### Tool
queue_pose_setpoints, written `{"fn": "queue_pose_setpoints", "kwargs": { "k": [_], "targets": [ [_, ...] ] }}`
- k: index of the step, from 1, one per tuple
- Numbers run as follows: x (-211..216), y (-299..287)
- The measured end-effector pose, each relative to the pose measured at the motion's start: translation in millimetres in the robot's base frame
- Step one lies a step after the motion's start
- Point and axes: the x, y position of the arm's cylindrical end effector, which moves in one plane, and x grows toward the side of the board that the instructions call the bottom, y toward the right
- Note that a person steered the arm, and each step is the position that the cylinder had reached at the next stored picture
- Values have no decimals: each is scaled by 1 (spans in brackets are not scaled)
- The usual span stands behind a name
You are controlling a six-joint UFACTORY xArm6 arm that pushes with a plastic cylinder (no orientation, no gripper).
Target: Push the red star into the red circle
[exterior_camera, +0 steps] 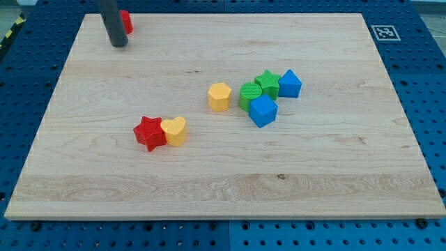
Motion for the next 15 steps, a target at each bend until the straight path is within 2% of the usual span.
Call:
{"fn": "queue_pose_setpoints", "kwargs": {
  "k": [1,2,3,4,5,6,8,9,10,12,14,15],
  "targets": [
    [23,92],
    [83,133],
    [124,137],
    [147,139],
    [162,172],
    [194,181],
    [252,161],
    [257,119],
    [233,83],
    [212,78],
    [208,32],
    [181,25]
  ]
}}
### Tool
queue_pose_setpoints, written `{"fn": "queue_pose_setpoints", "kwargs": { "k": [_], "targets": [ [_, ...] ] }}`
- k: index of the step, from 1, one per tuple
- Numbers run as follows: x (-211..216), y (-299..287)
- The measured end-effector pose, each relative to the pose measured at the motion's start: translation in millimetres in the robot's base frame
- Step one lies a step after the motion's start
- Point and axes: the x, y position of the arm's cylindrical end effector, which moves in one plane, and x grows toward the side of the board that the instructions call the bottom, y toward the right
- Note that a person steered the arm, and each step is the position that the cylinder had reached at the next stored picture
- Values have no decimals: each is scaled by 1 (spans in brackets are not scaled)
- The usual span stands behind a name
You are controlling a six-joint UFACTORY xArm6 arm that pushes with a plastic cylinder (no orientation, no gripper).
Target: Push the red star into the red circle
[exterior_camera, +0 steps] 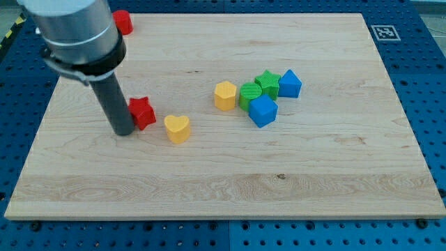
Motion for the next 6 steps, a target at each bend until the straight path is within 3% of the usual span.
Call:
{"fn": "queue_pose_setpoints", "kwargs": {
  "k": [2,3,6],
  "targets": [
    [23,53],
    [-6,64],
    [-85,-12]
  ]
}}
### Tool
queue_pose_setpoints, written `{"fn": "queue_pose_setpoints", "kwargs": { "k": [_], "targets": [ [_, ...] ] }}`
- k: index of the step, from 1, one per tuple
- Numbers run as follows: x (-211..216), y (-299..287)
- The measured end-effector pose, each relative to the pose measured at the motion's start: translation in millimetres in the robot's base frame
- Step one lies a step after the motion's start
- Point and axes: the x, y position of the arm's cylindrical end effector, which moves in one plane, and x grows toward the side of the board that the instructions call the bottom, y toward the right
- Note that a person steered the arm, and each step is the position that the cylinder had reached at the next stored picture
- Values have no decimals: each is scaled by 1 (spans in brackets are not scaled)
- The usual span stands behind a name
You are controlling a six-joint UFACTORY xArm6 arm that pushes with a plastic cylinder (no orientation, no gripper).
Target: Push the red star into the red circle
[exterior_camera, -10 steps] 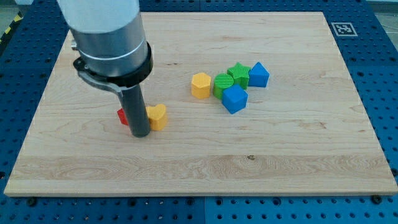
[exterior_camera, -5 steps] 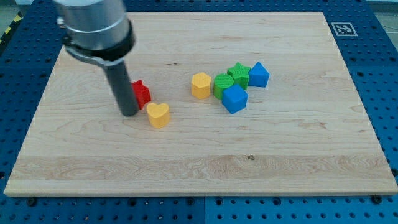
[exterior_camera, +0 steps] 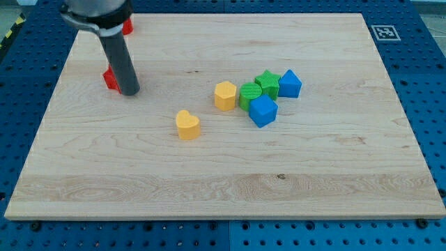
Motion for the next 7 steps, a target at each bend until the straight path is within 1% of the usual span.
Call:
{"fn": "queue_pose_setpoints", "kwargs": {
  "k": [1,2,3,4,5,6,7],
  "targets": [
    [-17,-35],
    [-28,-41],
    [5,-41],
    [2,-56],
    [-28,-68],
    [-38,-47],
    [-57,-47]
  ]
}}
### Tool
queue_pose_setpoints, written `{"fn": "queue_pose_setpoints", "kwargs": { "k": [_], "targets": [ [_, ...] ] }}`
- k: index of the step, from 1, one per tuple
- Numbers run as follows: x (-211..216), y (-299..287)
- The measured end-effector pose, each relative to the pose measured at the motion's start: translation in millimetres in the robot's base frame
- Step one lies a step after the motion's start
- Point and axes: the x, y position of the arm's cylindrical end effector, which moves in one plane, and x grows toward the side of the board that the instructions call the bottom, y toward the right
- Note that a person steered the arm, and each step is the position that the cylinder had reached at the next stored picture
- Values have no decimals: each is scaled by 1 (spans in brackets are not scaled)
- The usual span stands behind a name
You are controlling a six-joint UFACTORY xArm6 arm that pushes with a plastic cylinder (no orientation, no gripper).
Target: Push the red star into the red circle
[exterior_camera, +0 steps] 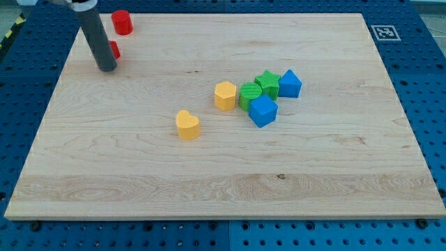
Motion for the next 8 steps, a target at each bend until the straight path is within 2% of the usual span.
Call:
{"fn": "queue_pose_setpoints", "kwargs": {
  "k": [1,2,3,4,5,6,7,8],
  "targets": [
    [-6,-1],
    [16,-12],
    [-26,-39],
    [-44,-25],
    [-44,-22],
    [-12,-22],
    [7,13],
    [-15,43]
  ]
}}
